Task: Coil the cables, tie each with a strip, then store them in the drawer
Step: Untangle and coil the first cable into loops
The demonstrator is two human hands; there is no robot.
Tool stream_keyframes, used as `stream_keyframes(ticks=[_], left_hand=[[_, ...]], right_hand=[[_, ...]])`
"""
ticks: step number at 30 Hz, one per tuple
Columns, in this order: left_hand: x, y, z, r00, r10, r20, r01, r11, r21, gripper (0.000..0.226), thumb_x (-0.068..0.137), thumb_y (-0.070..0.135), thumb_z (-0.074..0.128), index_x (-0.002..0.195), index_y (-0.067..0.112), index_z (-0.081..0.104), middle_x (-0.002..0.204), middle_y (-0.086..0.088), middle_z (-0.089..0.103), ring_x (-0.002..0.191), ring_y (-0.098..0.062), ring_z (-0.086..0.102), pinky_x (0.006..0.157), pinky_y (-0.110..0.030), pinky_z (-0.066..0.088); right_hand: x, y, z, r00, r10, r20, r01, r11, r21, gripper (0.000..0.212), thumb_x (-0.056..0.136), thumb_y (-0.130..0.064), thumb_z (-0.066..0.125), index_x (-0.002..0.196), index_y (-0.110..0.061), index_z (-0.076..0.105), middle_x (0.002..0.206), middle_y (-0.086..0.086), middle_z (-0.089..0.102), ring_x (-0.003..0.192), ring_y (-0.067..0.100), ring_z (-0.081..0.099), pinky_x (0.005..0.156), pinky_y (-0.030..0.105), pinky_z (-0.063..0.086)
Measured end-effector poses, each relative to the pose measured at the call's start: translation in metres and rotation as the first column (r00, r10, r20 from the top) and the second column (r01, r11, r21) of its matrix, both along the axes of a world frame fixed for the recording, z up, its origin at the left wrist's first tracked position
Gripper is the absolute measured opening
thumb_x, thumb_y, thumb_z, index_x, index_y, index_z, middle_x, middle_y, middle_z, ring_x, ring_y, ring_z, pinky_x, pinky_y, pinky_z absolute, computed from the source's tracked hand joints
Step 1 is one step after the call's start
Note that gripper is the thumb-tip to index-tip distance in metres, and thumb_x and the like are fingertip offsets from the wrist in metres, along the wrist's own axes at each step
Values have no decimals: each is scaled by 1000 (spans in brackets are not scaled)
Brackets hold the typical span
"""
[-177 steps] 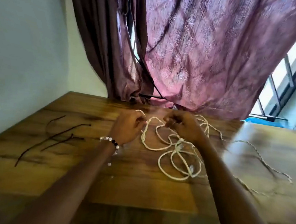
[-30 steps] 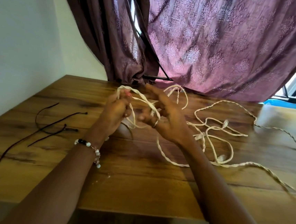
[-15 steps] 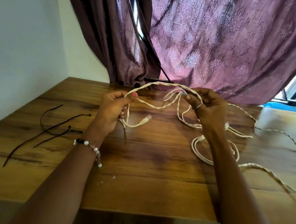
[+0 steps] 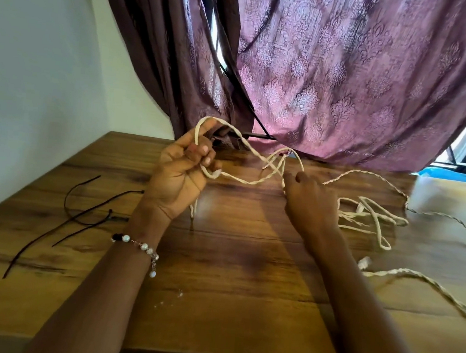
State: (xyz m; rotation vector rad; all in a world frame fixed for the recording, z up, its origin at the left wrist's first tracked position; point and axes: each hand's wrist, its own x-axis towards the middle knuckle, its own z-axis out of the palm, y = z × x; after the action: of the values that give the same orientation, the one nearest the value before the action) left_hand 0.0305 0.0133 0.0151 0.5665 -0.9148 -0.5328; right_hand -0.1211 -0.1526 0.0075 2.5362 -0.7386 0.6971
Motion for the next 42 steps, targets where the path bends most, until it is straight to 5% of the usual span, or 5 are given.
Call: stream_keyframes(ticks=[6,17,25,32,42], left_hand=[[-9,-8,-1,930,314,190,-336,937,95,19,102,9,28,98,8,46,63,-1,65,60,-16,64,69,-30,56],[-22,-21,-19,710,263,653,-512,829,222,17,101,21,39,107,13,52,67,5,63,56,-8,62,56,-23,50],[-33,-21,-12,965,-114,237,3,906,424,48,94,46,36,87,5,59,41,4,32,35,-9,26,49,-26,46],[-21,-15,-12,927,-368,-76,376,909,178,36,83,49,62,86,13,56,42,11,29,36,-3,24,47,-20,38],[-4,-8,-4,856,-468,-220,445,883,-148,40,96,38,36,113,6,52,50,8,24,44,-7,19,62,-26,44]], right_hand=[[4,19,-1,916,341,-210,-381,904,-195,13,72,-15,74,84,-15,72,78,5,66,77,25,64,53,33,48],[-1,30,10,696,659,287,-521,737,-429,31,91,-45,61,85,-17,72,75,0,60,77,23,60,81,42,40],[-7,-4,14,644,502,577,-545,831,-115,20,92,-32,58,100,-20,71,88,0,64,84,23,56,81,39,32],[5,-9,-3,778,381,499,-425,905,-28,56,75,10,58,124,-17,59,89,6,59,87,27,53,75,31,27],[9,-4,-8,912,289,292,-230,948,-218,49,78,-1,30,113,-4,64,96,15,61,90,34,60,75,42,46]])
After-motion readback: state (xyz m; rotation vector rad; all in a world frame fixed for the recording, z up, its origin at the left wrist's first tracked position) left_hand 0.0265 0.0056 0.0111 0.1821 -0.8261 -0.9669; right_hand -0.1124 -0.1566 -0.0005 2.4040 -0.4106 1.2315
